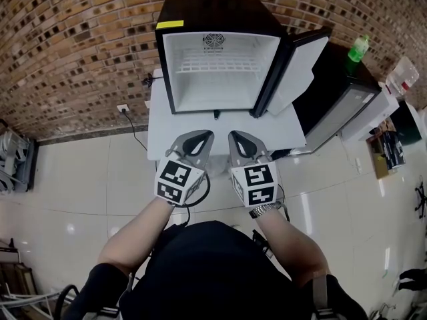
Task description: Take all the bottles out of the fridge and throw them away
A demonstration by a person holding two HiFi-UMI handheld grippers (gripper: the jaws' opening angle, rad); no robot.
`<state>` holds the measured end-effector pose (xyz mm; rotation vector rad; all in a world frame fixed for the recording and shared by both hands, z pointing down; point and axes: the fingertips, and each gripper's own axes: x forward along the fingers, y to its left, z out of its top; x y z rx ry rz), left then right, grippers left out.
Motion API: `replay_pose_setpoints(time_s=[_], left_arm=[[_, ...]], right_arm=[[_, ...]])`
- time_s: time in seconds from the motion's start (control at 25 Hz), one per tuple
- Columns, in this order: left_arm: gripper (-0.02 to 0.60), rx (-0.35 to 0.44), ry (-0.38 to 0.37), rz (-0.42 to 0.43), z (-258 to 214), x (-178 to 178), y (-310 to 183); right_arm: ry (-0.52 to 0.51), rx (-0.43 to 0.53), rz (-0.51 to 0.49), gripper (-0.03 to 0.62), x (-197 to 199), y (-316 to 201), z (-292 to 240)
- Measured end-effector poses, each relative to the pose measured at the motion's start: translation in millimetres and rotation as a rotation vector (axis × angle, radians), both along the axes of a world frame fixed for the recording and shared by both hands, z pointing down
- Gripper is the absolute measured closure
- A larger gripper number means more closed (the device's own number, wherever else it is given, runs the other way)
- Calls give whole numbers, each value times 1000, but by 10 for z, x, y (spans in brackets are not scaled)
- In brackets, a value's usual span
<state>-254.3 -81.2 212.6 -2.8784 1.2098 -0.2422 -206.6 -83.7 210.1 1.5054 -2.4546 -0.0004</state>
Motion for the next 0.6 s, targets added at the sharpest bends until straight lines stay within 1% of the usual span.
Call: replay_pose_setpoints(time_s=[0.24, 0.6], left_arm=[[578, 4, -5, 8, -7, 65, -11], [577, 16, -1, -12, -35, 86, -41]], right_arm=[[-1, 6, -5, 591, 33, -9, -11], [2, 12, -11, 591, 70, -9, -34]])
